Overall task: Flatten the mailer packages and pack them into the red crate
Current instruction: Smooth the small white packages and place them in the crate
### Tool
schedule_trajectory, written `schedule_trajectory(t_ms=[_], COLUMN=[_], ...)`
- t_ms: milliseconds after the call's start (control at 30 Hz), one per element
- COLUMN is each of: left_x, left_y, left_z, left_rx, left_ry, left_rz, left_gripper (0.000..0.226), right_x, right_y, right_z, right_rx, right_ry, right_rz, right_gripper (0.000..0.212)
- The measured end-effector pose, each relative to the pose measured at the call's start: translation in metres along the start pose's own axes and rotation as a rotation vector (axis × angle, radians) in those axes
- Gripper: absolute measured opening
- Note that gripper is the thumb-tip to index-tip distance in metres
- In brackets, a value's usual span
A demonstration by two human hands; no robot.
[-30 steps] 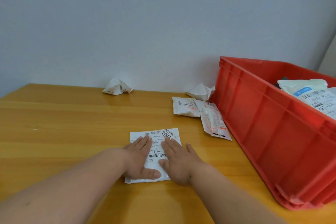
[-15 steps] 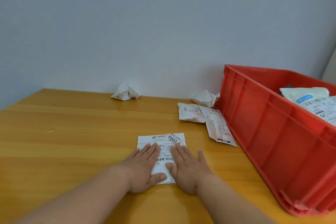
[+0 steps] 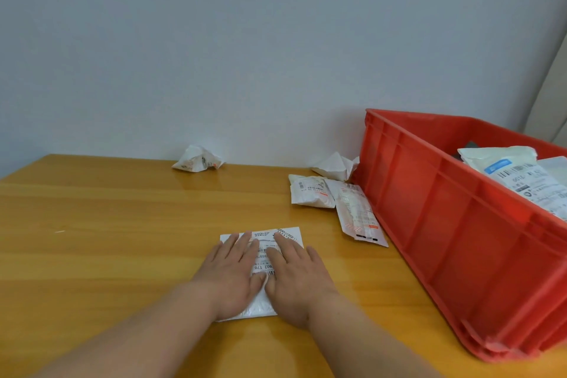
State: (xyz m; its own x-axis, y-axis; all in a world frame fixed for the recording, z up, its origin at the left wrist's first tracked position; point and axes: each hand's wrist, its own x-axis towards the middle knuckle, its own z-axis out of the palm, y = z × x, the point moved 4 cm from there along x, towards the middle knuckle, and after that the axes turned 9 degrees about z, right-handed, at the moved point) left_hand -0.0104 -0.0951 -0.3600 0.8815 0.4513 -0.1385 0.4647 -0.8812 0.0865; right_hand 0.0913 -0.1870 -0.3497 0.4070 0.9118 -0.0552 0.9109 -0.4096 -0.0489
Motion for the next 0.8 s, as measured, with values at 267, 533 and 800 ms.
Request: schedule_trajectory(t_ms=[267, 533, 800], left_x=[0.004, 0.017, 0.024], left_y=[-0.004, -0.002, -0.003], left_z=[0.009, -0.011, -0.002], left_rx=[-0.030, 0.051, 0.068], left_ry=[-0.095, 0.006, 0.036], left_rz=[0.030, -0.019, 0.019], left_gripper=[0.131, 0.061, 0.108], right_x=[0.009, 0.028, 0.033], right_y=[0.008, 0.000, 0.006], right_z=[0.015, -0.009, 0.004], right_rx=[0.045, 0.089, 0.047], right_ry=[-0.123, 0.056, -0.084], right_rz=[-0.006, 0.029, 0.038], right_gripper=[0.069, 0.097, 0.062])
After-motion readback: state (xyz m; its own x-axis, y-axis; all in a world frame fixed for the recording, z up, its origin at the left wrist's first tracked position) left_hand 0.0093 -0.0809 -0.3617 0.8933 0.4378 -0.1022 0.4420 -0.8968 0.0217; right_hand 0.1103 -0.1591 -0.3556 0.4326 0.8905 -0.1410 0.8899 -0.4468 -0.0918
